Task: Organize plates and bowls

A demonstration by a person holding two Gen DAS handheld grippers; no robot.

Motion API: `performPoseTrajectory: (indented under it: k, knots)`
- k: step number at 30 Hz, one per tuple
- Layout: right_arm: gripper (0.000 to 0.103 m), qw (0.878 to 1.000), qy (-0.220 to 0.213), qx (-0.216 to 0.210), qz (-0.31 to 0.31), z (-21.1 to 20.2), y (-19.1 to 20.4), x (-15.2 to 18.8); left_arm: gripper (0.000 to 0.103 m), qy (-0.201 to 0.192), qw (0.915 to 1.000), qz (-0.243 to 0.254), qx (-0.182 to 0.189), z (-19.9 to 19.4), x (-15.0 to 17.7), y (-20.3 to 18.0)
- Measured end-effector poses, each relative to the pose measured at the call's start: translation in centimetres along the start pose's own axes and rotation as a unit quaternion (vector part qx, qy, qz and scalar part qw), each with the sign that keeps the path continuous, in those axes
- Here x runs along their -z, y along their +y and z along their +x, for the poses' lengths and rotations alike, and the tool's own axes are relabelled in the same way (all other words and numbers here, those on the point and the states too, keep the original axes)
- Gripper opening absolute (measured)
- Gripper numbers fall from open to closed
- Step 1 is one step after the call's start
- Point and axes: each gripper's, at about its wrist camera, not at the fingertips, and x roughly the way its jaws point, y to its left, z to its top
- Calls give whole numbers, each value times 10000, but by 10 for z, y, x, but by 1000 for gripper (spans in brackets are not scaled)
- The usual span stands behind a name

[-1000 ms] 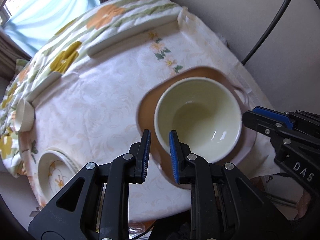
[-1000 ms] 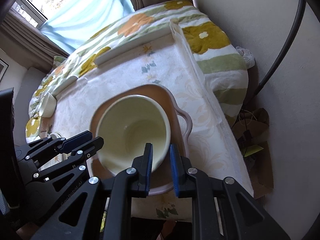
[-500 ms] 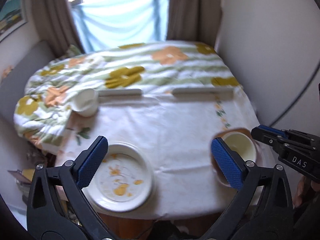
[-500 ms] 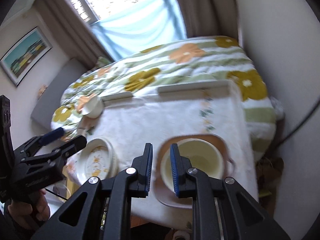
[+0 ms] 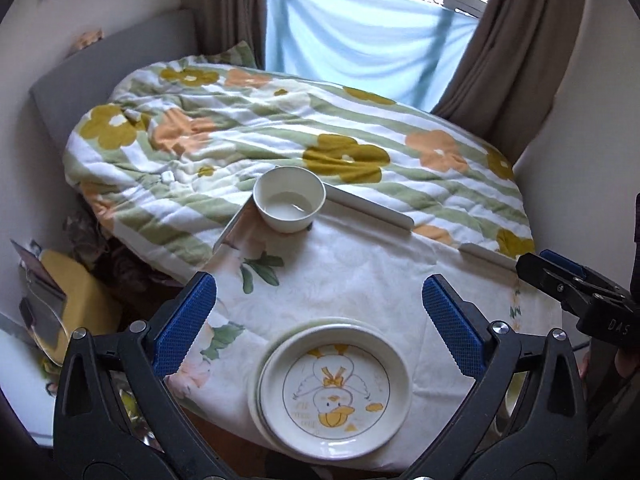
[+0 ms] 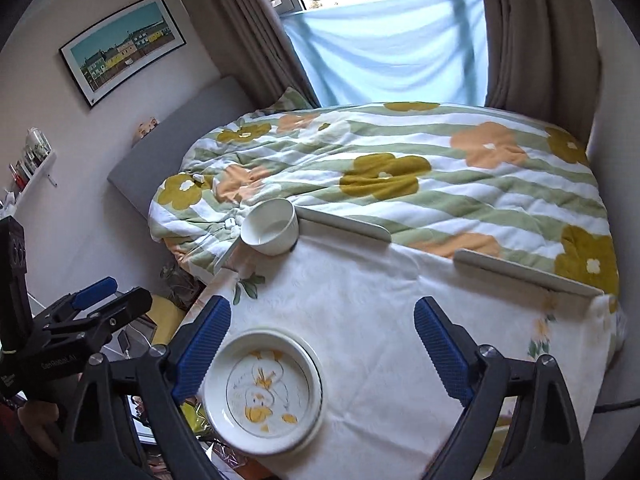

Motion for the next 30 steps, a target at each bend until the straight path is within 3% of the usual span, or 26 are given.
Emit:
performPoseTrajectory:
  k: [8, 12, 14, 16, 19, 24, 28, 30]
  knots:
    - [91, 9976, 660, -177, 120, 113, 15, -64, 100, 565, 9951, -772, 237, 103, -45, 56]
    - [90, 9933, 1071, -317, 291, 182, 15, -74, 75, 1007, 9879, -1086, 457, 165, -52, 78]
    - [72, 9902, 1272, -431, 377, 213, 16, -73, 68, 1250, 9827, -1233, 584, 196, -53, 87]
    - [63, 9863, 1509, -471, 464, 244, 17, -70, 62, 1454, 9772, -1365, 729, 227, -53, 94]
    - [57, 9826, 1694, -512, 560, 277, 19, -67, 53, 1587, 9728, -1477, 818, 256, -56, 99]
    - [44, 9791, 1821, -637, 648, 307, 24, -67, 46, 1636, 9718, -1538, 726, 281, -58, 108]
    - [34, 9778, 1887, -643, 641, 322, 27, -67, 21, 1683, 9728, -1492, 556, 292, -57, 111]
    - [30, 9782, 1884, -609, 622, 324, 27, -66, 21, 1643, 9744, -1453, 497, 292, -57, 111]
